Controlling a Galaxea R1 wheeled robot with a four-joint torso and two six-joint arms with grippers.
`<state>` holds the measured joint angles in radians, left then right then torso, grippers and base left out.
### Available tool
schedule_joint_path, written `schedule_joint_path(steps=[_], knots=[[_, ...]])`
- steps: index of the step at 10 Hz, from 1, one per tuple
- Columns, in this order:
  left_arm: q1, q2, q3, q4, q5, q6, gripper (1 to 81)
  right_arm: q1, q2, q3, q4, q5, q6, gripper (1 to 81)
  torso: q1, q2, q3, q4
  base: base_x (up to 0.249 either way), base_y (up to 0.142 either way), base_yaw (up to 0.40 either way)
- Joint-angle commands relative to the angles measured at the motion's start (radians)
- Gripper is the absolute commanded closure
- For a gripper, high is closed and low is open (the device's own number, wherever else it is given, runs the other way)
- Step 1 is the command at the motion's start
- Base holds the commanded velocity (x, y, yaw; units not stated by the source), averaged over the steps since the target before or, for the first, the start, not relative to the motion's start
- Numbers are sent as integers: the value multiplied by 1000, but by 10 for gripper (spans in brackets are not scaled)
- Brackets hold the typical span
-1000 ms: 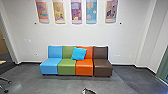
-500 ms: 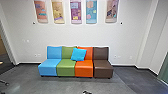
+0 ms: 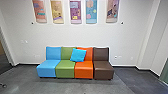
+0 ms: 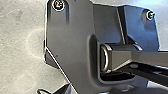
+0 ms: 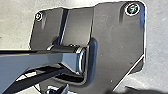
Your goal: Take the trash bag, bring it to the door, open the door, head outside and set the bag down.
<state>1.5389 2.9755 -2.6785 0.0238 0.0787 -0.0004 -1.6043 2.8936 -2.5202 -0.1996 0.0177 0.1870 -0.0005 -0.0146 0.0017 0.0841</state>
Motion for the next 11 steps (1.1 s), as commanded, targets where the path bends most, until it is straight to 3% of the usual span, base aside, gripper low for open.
schedule_joint_path(steps=[1, 11], knots=[[-46, -7, 2, -4, 61, 2, 10, 46, -4, 12, 5, -51, -6, 10, 1, 0, 0, 0, 130, 0, 0], [-46, -9, 0, -5, 61, 2, 10, 45, -4, 14, 5, -50, -12, 10, 1, 0, 0, 0, 124, 0, 0]])
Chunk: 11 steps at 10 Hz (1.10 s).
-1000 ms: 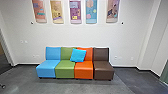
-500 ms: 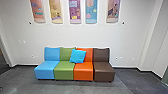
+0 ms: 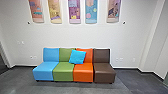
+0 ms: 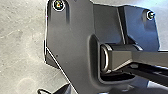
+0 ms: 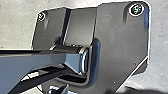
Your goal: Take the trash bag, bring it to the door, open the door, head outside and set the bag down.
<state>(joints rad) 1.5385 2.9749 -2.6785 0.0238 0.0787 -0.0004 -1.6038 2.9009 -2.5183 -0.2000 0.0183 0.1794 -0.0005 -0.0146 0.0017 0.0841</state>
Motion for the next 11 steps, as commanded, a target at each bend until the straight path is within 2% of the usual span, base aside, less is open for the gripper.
schedule_joint_path(steps=[1, 11], knots=[[-45, -8, 0, -5, 61, 2, 10, 43, -12, 12, 5, -51, -4, 10, 1, 0, 0, 0, 116, 0, 0], [-43, -8, 0, -5, 61, 2, 10, 46, -12, 7, 4, -51, -6, 10, 1, 0, 0, 0, 116, 0, 0]])
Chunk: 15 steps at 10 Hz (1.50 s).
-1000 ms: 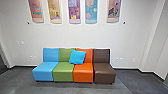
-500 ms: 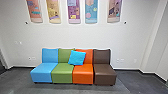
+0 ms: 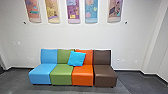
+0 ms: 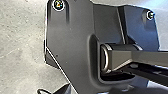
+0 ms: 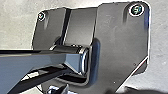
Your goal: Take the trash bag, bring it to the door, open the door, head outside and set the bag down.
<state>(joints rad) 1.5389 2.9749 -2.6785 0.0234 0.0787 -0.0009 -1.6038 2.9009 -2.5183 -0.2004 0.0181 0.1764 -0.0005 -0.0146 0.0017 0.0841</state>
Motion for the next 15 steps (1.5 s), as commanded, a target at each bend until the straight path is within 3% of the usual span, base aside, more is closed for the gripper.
schedule_joint_path(steps=[1, 11, 15], knots=[[-42, -8, 0, -5, 61, 2, 10, 46, -12, 7, 4, -50, -3, 10, 1, 0, 0, 0, 116, 0, 0], [-42, -14, 0, -7, 61, 1, 10, 46, -13, 9, 4, -50, -3, 10, 1, 0, 0, 0, 107, 0, 0], [-42, -14, 0, -7, 61, -1, 10, 46, -13, 27, 6, -50, -3, 10, 1, 0, 0, 0, 0, 0, 0]])
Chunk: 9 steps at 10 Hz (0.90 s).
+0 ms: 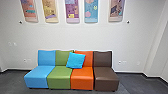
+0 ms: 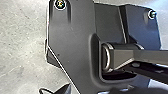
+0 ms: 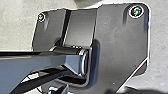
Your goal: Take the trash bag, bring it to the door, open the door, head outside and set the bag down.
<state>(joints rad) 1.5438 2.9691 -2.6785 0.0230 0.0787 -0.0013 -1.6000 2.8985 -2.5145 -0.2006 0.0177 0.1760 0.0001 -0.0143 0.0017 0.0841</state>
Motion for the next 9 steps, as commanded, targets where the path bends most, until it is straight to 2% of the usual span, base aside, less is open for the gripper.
schedule_joint_path(steps=[1, 2, 4, 8, 9], knots=[[-49, -11, 5, -5, 61, -2, 10, 42, -14, 28, 6, -53, -1, 10, 0, 0, 0, 0, 0, 0, 0], [-47, -16, 6, -5, 61, -3, 10, 42, -34, 56, 7, -55, -1, 10, 0, 0, 0, 0, 0, 0, 0], [-50, -53, 37, -5, 61, -9, 10, 44, -114, 181, 9, -56, 2, 10, 0, 0, 0, 0, 0, 0, 0], [-55, -223, 275, -12, 61, -13, 10, 54, -255, 391, 12, -62, 11, 10, 0, 0, 0, 0, 0, 0, 0], [-60, -254, 302, -40, 59, -11, 10, 56, -284, 430, 13, -62, 13, 10, 0, 0, 0, 0, 0, 0, 0]])
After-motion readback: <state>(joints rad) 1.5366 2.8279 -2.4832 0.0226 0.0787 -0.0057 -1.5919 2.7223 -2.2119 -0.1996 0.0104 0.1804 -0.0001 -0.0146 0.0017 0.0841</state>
